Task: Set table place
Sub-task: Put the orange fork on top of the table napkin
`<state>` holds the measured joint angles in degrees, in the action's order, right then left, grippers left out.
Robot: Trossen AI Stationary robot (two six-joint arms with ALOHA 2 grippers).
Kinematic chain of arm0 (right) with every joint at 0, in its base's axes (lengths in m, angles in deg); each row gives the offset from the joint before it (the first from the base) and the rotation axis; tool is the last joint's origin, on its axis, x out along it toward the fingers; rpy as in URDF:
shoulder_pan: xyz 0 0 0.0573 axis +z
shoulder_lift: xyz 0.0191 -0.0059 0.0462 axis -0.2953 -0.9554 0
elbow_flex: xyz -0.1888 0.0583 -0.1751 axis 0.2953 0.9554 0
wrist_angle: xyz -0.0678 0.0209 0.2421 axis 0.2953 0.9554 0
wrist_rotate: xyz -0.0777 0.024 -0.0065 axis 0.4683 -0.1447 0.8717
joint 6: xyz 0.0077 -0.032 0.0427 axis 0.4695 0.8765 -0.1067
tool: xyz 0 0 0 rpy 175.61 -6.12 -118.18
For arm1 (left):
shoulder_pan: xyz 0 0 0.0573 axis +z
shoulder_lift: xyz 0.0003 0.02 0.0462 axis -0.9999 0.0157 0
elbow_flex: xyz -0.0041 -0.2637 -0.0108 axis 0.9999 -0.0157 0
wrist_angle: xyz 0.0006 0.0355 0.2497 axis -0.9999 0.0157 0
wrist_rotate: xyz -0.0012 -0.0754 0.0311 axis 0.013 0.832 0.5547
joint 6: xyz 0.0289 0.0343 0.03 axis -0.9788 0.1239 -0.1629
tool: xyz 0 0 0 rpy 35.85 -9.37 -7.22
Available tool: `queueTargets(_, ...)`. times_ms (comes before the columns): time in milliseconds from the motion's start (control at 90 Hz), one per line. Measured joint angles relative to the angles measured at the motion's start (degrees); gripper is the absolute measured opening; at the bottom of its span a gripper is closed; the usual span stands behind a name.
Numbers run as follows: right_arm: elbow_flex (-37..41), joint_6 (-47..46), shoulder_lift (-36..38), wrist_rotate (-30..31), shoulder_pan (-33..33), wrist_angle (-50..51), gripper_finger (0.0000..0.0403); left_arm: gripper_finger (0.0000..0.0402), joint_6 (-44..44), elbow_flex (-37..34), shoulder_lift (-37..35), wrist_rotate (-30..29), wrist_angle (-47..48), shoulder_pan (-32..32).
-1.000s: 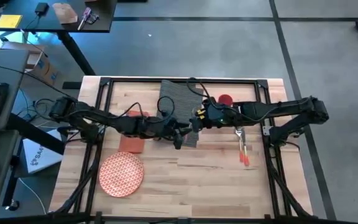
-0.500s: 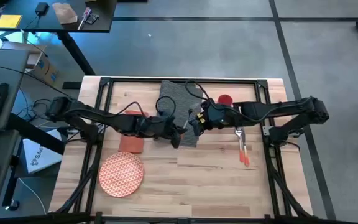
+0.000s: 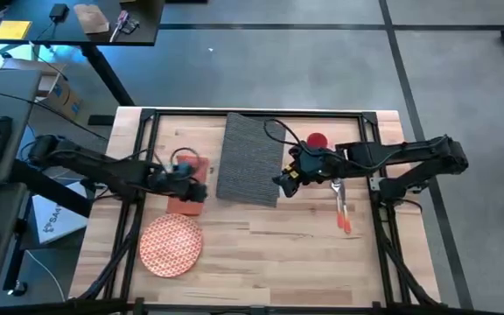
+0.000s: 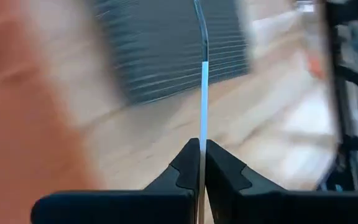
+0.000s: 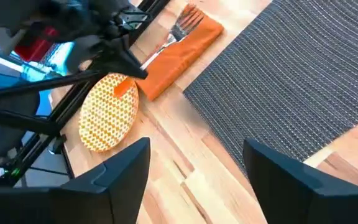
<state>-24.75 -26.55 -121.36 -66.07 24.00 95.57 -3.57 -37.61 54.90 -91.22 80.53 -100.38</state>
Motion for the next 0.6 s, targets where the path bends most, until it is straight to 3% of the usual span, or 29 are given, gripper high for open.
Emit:
queueTargets(233, 0.12, 0.00, -0.02, -0.32, 0.03, 0.10, 0.0234, 0.0000, 6.57, -11.11, -6.84, -0.45, 0.73, 3.80)
queueTargets(600, 0.12, -1.58, -0.02, -0.49, 0.09, -0.04, 0.0233, 0.0000, 2.64, -14.51, -6.26, 0.51, -0.38, 7.29)
